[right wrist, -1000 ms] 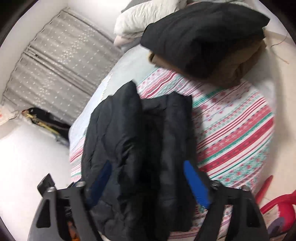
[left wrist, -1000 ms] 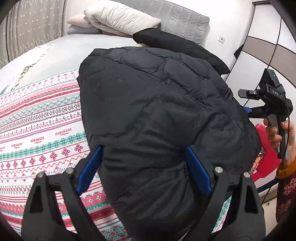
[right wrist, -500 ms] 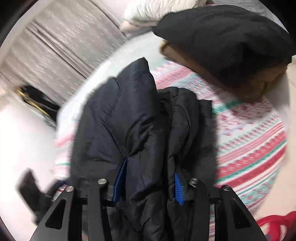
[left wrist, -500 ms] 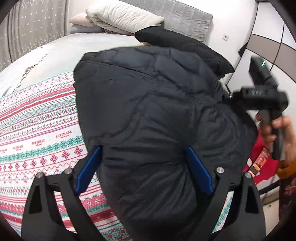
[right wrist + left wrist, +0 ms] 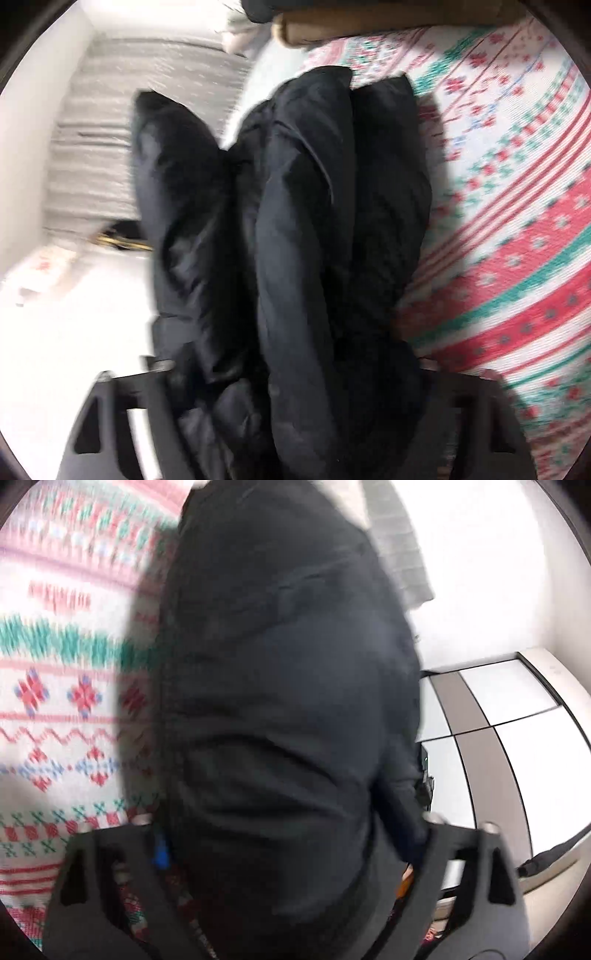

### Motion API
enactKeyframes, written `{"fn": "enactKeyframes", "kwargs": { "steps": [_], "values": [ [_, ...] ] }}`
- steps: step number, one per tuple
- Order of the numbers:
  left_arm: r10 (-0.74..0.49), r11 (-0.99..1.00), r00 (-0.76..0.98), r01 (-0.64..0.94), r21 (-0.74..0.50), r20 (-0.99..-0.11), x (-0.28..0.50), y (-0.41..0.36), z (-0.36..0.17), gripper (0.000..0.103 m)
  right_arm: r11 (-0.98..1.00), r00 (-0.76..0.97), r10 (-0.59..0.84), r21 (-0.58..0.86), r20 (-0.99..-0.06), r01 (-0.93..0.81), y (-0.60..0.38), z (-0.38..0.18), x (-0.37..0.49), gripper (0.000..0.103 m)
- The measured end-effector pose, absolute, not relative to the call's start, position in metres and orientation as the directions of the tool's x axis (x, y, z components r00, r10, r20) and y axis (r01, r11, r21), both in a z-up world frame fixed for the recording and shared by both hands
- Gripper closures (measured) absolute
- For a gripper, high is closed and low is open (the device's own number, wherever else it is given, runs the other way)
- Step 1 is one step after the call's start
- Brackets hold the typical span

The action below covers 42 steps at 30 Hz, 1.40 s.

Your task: Fold large clothes

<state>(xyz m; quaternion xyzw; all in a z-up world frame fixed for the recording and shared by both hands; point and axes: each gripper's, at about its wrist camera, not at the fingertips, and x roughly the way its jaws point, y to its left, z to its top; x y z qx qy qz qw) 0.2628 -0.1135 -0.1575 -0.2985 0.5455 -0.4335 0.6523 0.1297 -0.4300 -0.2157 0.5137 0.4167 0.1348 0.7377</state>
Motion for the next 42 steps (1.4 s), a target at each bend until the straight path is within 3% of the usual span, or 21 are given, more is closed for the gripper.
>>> {"fn": "enactKeyframes", "kwargs": {
  "steps": [2, 5, 10, 13, 16, 17, 19, 23, 26, 29, 32, 36, 39, 42],
  "values": [
    [-0.894, 0.443, 0.062, 0.266, -0.856, -0.443, 0.262, -0.105, -0.145, 0.037, 0.436, 0.64, 0.623, 0.879, -0.449, 0.191, -0.427, -0.208, 0.131, 0.051],
    [-0.869, 0.492, 0.142, 0.334, -0.804, -0.474, 0.262, -0.085, -0.113, 0.039, 0.436, 0.659, 0.636, 0.891, -0.402, 0.123, -0.413, -0.189, 0.147, 0.06],
    [-0.815, 0.579, 0.28, 0.395, -0.713, -0.507, 0.267, -0.027, -0.067, 0.039, 0.486, 0.63, 0.684, 0.874, -0.369, -0.015, -0.36, -0.149, 0.192, 0.061],
    [-0.739, 0.674, 0.341, 0.372, -0.638, -0.581, 0.275, 0.005, -0.07, 0.029, 0.547, 0.591, 0.685, 0.837, -0.427, -0.029, -0.332, -0.145, 0.223, 0.053],
    [-0.629, 0.777, 0.338, 0.294, -0.556, -0.7, 0.287, 0.023, -0.102, 0.019, 0.683, 0.516, 0.596, 0.726, -0.615, 0.076, -0.31, -0.166, 0.247, 0.033],
    [-0.635, 0.773, 0.314, 0.263, -0.578, -0.706, 0.291, 0.03, -0.112, 0.018, 0.721, 0.495, 0.559, 0.685, -0.666, 0.107, -0.306, -0.173, 0.251, 0.024],
    [-0.666, 0.745, 0.298, 0.23, -0.626, -0.683, 0.292, 0.046, -0.119, 0.018, 0.725, 0.494, 0.553, 0.68, -0.671, 0.111, -0.304, -0.179, 0.249, 0.017],
    [-0.601, 0.8, 0.359, 0.277, -0.533, -0.714, 0.289, 0.057, -0.104, 0.018, 0.815, 0.529, 0.443, 0.571, -0.724, 0.1, -0.302, -0.149, 0.237, 0.017],
    [-0.468, 0.882, 0.5, 0.32, -0.347, -0.728, 0.285, 0.053, -0.071, 0.018, 0.896, 0.609, 0.292, 0.434, -0.738, 0.097, -0.293, -0.104, 0.234, 0.017],
    [-0.397, 0.911, 0.627, 0.359, -0.203, -0.67, 0.292, 0.034, -0.039, 0.018, 0.947, 0.709, 0.187, 0.318, -0.68, 0.056, -0.277, -0.063, 0.235, 0.017],
    [-0.386, 0.91, 0.645, 0.382, -0.159, -0.659, 0.311, 0.002, -0.032, 0.018, 0.983, 0.764, 0.127, 0.183, -0.632, -0.012, -0.232, -0.042, 0.251, 0.018],
    [-0.35, 0.914, 0.611, 0.388, -0.117, -0.71, 0.359, -0.03, -0.043, 0.018, 0.992, 0.749, 0.121, 0.106, -0.651, -0.069, -0.173, -0.055, 0.298, 0.021],
    [-0.311, 0.921, 0.612, 0.382, -0.072, -0.727, 0.374, -0.024, -0.052, 0.018, 0.999, 0.712, 0.037, 0.044, -0.701, -0.008, -0.173, -0.083, 0.321, 0.021],
    [-0.248, 0.945, 0.619, 0.325, -0.044, -0.745, 0.4, -0.013, -0.058, 0.018, 0.983, 0.665, 0.088, 0.173, -0.741, 0.064, -0.214, -0.11, 0.326, 0.021]
  ]
}}
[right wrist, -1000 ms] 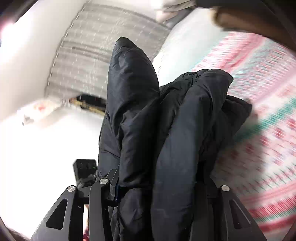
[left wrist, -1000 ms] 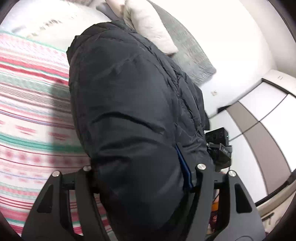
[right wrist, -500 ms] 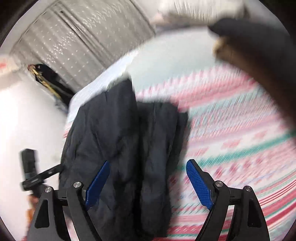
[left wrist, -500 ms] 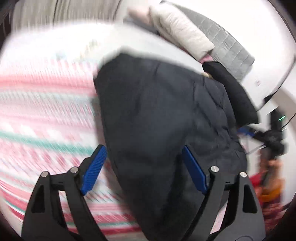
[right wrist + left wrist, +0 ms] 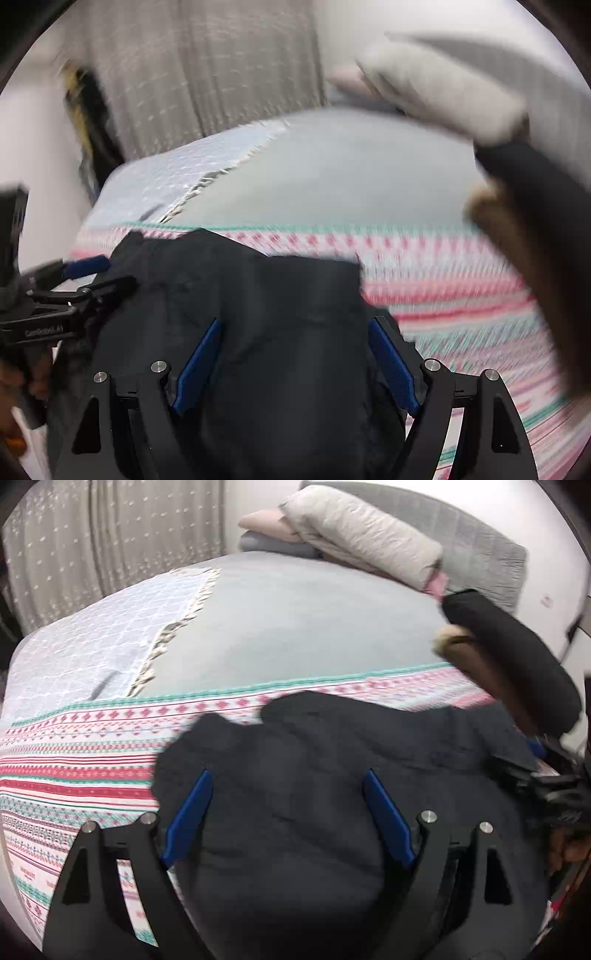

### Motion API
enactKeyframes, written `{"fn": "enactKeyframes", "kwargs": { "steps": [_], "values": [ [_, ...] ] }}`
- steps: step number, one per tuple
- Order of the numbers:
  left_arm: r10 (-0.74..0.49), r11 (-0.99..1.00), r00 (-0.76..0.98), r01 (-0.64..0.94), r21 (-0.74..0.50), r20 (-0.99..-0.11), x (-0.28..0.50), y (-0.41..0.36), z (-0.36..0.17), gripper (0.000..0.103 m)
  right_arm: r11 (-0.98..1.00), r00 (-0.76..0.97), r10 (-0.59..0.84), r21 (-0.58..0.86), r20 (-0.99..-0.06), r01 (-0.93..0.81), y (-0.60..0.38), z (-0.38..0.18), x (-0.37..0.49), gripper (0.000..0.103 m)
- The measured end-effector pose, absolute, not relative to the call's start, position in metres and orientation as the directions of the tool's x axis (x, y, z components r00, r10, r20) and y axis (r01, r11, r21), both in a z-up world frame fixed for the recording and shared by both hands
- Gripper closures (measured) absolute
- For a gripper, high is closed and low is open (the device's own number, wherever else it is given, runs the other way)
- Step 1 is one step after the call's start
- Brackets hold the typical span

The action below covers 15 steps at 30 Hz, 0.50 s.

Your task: Fold large clothes

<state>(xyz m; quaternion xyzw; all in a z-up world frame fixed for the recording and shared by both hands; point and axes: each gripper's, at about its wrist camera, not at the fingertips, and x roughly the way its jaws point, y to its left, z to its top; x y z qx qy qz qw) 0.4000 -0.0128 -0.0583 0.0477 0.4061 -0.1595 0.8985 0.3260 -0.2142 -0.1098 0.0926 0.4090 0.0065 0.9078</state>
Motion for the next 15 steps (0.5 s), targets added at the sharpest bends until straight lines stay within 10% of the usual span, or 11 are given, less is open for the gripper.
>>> {"fn": "enactKeyframes", "kwargs": {
  "steps": [15],
  "values": [
    [-0.098, 0.985, 0.672, 0.169, 0.023, -0.734, 0.302, 0.042, -0.02, 0.006, 0.977, 0.665, 0.037, 0.165, -0.746, 0.131, -0.238, -0.067, 0.261, 0.02]
  ]
}}
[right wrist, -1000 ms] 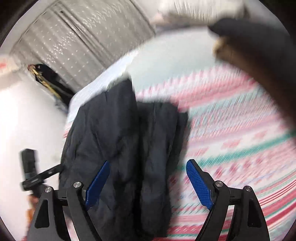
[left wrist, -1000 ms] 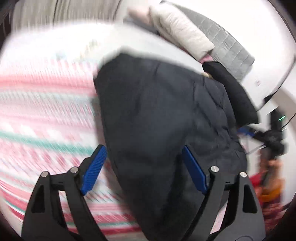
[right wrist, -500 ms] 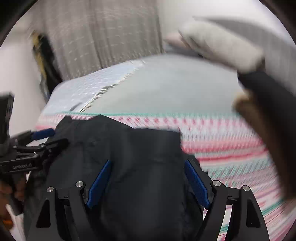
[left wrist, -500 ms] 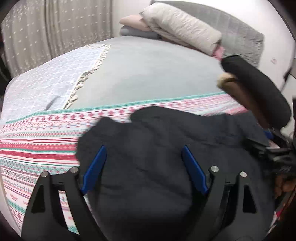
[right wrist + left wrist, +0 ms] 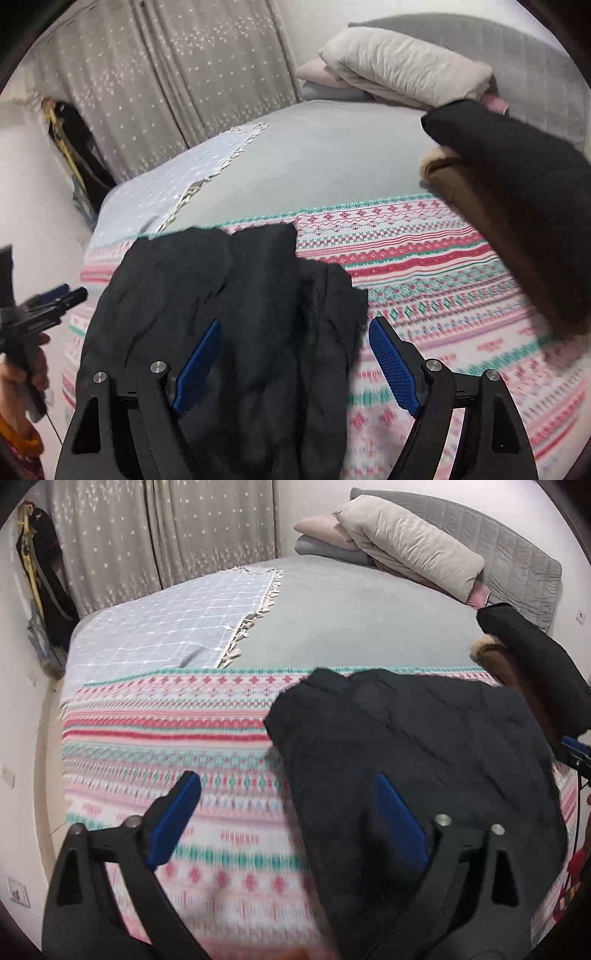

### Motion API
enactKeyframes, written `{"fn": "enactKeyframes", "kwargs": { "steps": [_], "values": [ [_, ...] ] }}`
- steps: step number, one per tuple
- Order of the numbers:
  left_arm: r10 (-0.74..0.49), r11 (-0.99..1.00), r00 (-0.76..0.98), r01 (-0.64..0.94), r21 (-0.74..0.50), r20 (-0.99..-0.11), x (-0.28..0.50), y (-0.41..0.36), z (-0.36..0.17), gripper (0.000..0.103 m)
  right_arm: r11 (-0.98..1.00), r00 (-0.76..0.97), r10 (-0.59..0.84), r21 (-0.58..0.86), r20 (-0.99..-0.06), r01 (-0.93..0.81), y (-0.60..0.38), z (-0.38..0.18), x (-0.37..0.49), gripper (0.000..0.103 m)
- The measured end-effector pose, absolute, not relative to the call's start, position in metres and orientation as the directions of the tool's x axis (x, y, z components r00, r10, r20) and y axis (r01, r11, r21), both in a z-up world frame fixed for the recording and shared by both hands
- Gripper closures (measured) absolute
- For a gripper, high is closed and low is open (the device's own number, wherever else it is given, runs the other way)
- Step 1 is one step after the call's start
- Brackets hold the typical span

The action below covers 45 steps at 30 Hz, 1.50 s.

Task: Fold large clothes
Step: 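Release the jacket and pull both grippers back from the bundle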

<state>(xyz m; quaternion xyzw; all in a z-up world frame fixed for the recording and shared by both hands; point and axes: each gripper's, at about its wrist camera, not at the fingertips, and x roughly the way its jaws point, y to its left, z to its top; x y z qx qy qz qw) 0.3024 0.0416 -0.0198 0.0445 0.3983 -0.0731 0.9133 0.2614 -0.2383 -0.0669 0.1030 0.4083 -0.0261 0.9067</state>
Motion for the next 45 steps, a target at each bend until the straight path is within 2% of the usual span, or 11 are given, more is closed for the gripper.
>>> {"fn": "enactKeyframes", "kwargs": {
  "steps": [3, 7, 10, 17, 21, 28, 45],
  "values": [
    [-0.076, 0.987, 0.656, 0.155, 0.035, -0.751, 0.272, 0.037, -0.014, 0.001, 0.987, 0.67, -0.03, 0.083, -0.742, 0.135, -0.221, -0.057, 0.234, 0.015],
    [-0.051, 0.991, 0.647, 0.129, 0.044, -0.761, 0.234, 0.028, -0.011, 0.001, 0.986, 0.662, -0.046, 0.071, -0.749, 0.149, -0.208, -0.053, 0.195, 0.007],
    [-0.071, 0.991, 0.609, 0.132, 0.013, -0.79, 0.203, 0.019, -0.015, 0.001, 0.988, 0.655, -0.065, 0.045, -0.753, 0.149, -0.199, -0.052, 0.169, 0.004],
    [-0.046, 0.993, 0.594, 0.117, 0.03, -0.803, 0.144, 0.001, -0.025, 0.0, 0.982, 0.634, -0.138, -0.021, -0.761, 0.188, -0.181, -0.051, 0.118, 0.0],
    [-0.063, 0.995, 0.566, 0.103, -0.005, -0.822, 0.119, -0.003, -0.035, 0.001, 0.974, 0.617, -0.17, -0.036, -0.769, 0.224, -0.175, -0.053, 0.096, 0.0],
    [-0.033, 0.996, 0.551, 0.089, 0.02, -0.834, 0.1, -0.011, -0.044, 0.001, 0.97, 0.601, -0.174, -0.032, -0.78, 0.24, -0.161, -0.059, 0.072, 0.0],
    [-0.05, 0.993, 0.556, 0.117, 0.019, -0.829, 0.088, -0.024, -0.041, 0.001, 0.978, 0.585, -0.156, -0.043, -0.796, 0.203, -0.146, -0.07, 0.068, 0.0]
  ]
}}
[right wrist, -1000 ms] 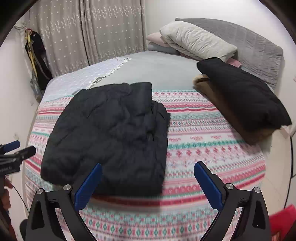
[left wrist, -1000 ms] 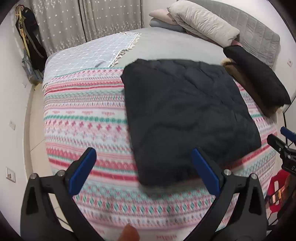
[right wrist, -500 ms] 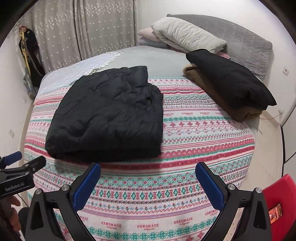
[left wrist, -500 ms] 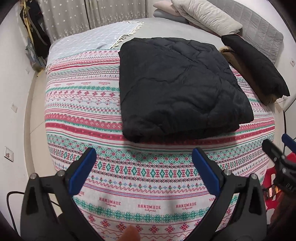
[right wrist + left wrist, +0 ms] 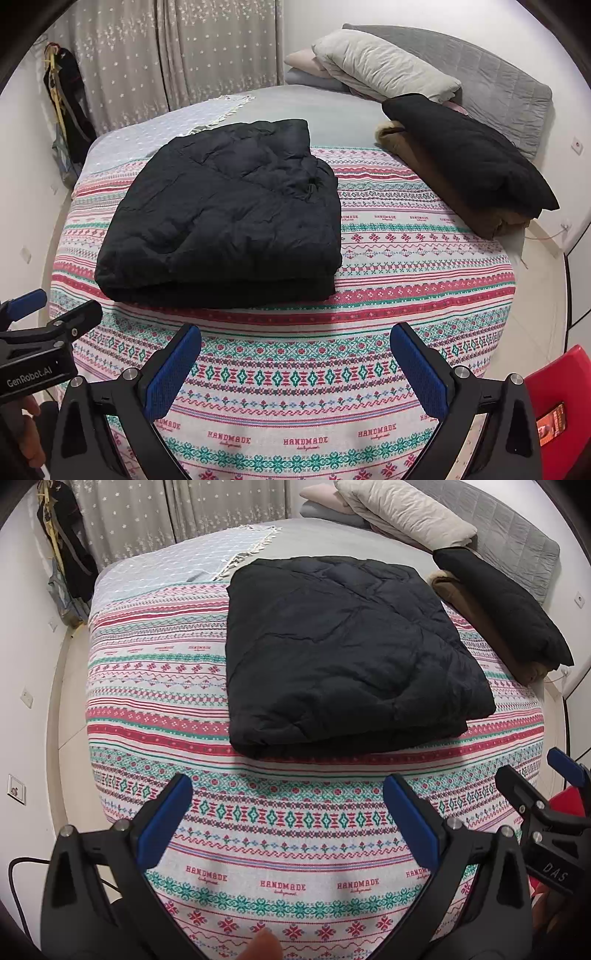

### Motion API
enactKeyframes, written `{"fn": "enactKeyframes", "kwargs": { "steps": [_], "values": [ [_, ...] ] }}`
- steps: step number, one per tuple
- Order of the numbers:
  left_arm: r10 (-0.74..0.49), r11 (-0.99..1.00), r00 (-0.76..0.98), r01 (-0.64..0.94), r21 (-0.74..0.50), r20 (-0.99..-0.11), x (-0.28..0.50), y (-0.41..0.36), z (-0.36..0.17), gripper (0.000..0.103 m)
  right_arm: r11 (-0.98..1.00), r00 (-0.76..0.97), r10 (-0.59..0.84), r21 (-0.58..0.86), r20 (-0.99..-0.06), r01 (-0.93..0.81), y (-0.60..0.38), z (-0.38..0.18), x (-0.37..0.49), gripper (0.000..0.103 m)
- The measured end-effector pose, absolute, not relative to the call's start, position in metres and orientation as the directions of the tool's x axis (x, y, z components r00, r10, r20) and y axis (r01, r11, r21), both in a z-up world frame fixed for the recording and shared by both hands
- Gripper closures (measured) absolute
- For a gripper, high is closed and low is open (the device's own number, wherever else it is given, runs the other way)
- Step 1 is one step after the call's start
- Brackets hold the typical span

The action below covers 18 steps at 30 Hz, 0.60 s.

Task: Fold large clothes
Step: 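Release the jacket and pull both grippers back from the bundle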

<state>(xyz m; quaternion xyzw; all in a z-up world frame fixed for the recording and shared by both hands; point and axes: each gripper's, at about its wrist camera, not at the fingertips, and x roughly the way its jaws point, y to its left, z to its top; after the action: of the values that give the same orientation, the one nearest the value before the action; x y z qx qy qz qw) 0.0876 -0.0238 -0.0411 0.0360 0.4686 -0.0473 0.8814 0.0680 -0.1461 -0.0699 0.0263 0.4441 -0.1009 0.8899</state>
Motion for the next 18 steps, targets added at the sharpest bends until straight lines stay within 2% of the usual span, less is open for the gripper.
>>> {"fn": "enactKeyframes", "kwargs": {
  "steps": [18],
  "values": [
    [-0.059, 0.99, 0.554, 0.136, 0.02, -0.831, 0.085, -0.0275, -0.0395, 0.001, 0.981, 0.59, -0.142, -0.032, -0.795, 0.192, -0.1442, -0.0673, 0.0644, 0.0]
  ]
}}
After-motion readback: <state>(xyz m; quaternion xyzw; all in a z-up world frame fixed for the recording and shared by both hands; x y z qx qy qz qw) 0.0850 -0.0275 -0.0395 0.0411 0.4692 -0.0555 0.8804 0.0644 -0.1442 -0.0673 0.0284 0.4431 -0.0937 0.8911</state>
